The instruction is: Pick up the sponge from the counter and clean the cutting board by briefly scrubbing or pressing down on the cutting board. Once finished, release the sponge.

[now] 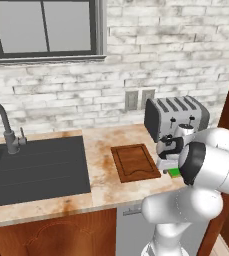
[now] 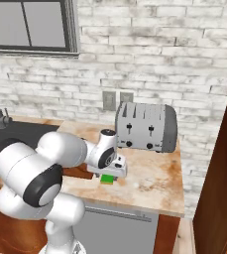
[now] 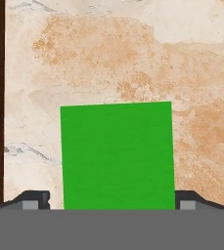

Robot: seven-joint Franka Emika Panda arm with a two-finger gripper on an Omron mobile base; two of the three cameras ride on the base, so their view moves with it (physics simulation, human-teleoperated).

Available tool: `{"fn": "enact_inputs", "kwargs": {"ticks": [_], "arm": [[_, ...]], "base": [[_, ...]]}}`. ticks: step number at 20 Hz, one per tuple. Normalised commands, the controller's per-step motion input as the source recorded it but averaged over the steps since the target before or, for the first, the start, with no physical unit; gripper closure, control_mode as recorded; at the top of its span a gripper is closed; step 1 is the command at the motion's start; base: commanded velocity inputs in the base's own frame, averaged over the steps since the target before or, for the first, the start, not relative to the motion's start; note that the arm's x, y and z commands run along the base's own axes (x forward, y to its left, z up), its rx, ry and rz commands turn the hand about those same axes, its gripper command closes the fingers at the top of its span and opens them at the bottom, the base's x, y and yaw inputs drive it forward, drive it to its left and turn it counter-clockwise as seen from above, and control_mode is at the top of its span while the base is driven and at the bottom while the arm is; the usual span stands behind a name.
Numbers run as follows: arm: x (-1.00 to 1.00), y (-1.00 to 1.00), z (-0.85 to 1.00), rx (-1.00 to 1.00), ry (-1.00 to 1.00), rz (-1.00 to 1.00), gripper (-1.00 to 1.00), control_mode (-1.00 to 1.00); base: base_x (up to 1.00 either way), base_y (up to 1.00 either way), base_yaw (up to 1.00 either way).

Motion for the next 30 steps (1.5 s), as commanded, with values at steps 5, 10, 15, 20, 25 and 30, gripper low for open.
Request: {"fn": "enact_inputs", "kwargs": {"ticks": [5, 10, 15, 20, 25, 30], "arm": [[0.00, 0.00, -0.06, -0.01, 0.01, 0.00, 1.00, -1.00], [-0.01, 0.00, 0.00, 0.00, 0.00, 0.00, 1.00, -1.00], [-0.31, 0.06, 0.18, -0.01, -0.11, 0.16, 1.00, -1.00], [-0.16, 0.34, 0.34, -0.01, -0.09, 0.50, 1.00, -1.00], [0.03, 0.45, 0.22, 0.00, 0.00, 0.63, 1.00, -1.00], [0.13, 0.49, 0.13, 0.00, 0.01, 0.68, 1.00, -1.00]], "base": [[0.00, 0.00, 0.00], [0.00, 0.00, 0.00], [0.00, 0.00, 0.00], [0.00, 0.00, 0.00], [0.00, 0.00, 0.00], [0.00, 0.00, 0.00]]}}
